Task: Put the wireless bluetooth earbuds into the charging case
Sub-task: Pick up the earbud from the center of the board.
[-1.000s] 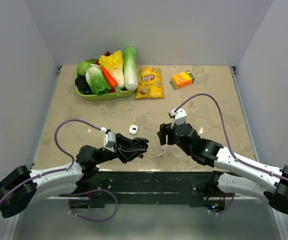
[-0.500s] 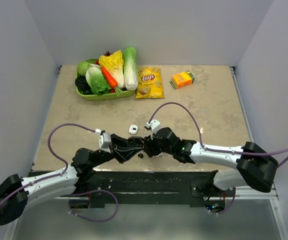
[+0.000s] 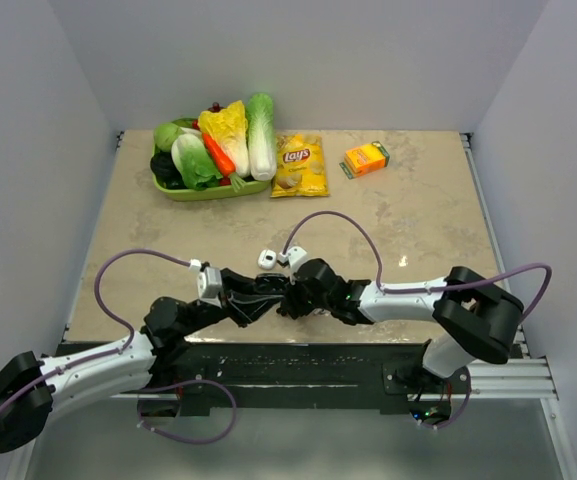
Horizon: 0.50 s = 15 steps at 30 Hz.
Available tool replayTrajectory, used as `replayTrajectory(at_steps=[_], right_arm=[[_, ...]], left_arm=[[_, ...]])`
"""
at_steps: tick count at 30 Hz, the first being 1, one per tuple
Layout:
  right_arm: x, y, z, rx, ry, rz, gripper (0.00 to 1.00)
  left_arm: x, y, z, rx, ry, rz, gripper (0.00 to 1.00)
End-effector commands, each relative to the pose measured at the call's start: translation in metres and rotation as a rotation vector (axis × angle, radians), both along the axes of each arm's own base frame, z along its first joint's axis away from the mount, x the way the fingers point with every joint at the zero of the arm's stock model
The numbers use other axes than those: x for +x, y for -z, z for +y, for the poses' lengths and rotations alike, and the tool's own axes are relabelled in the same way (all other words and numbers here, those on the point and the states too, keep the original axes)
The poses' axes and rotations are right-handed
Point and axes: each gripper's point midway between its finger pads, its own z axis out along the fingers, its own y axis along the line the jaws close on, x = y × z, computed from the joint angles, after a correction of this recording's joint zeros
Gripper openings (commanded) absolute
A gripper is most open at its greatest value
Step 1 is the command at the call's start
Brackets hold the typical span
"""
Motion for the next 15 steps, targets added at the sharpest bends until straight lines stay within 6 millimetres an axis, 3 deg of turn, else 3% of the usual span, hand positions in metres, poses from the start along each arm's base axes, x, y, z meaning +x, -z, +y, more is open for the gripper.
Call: replayTrajectory(at_steps=[1, 15], right_arm=[[0.011, -0.02, 0.02, 0.073, 0.007, -0.037, 0.47], [-0.005, 0.005, 0.023, 0.036, -0.023, 0.018, 0.39]], left_arm=[[-0.001, -0.004, 0.004, -0.019, -0.014, -0.03, 0.0], [-0.002, 0.002, 0.003, -0.017, -0.006, -0.023, 0.0]])
